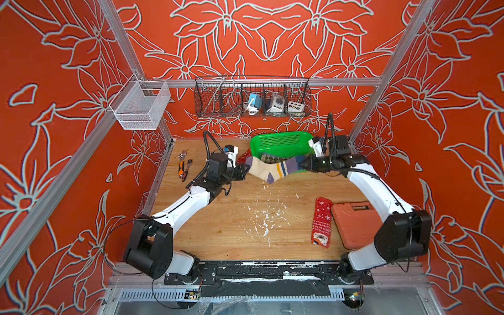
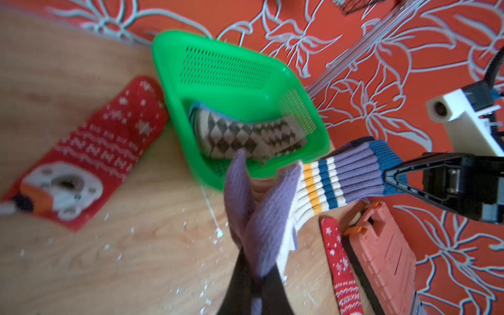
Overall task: Place the socks together as a pair
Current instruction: Pick up a pair of socks from the center of the board, then place a pair of socks in the bin.
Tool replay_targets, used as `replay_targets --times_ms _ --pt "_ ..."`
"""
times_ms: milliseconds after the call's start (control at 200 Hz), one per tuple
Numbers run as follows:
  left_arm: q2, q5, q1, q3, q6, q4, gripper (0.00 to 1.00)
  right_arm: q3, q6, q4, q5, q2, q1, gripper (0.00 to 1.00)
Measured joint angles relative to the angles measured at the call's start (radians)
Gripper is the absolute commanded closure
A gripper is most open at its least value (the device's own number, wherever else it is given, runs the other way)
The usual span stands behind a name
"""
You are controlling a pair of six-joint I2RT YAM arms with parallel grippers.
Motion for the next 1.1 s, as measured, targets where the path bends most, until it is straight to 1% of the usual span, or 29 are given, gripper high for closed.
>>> replay_targets --times_ms 100,220,305,395,550,656,821,861,901,1006,1036,1101 --pt "0.107 0.008 0.0 0.146 0.003 -0.006 1.0 0.14 0.002 -0.013 -0.034 0.082 -0.032 1.0" --pt "0.273 0.016 0.0 0.298 0.007 -0.01 1.0 0.288 0.001 -0.047 -0.045 0.197 -0.061 1.0" --pt "0.391 0.025 0.0 0.383 0.008 -0.022 1.0 0.378 -0.002 -0.072 -0.045 0.282 -0.082 1.0" --pt "0.501 0.032 0.0 0.449 0.011 -0.036 1.0 0.44 -0.002 -0.09 -0.044 0.357 -0.111 1.0" --pt "0.627 0.01 -0.005 0.519 0.018 -0.077 1.0 0.468 -0.003 -0.104 -0.04 0.446 -0.137 1.0" --pt "0.679 -0.025 -0.014 0.582 0.034 -0.112 1.0 0.468 -0.011 -0.114 -0.023 0.494 -0.138 1.0" --pt "0.734 -0.089 -0.045 0.703 0.066 -0.156 1.0 0.468 -0.034 -0.131 0.039 0.544 -0.139 1.0" --pt "0.742 -0.101 -0.052 0.722 0.072 -0.166 1.0 0.468 -0.038 -0.133 0.05 0.552 -0.143 0.96" --pt "0.75 -0.114 -0.06 0.741 0.076 -0.176 1.0 0.468 -0.042 -0.135 0.066 0.557 -0.147 0.89" --pt "0.771 -0.148 -0.074 0.777 0.091 -0.199 0.88 0.475 -0.05 -0.148 0.107 0.566 -0.154 0.77" --pt "0.776 -0.157 -0.079 0.782 0.096 -0.206 0.81 0.483 -0.052 -0.151 0.116 0.568 -0.156 0.74" --pt "0.78 -0.18 -0.085 0.785 0.106 -0.222 0.61 0.5 -0.053 -0.153 0.131 0.568 -0.156 0.69"
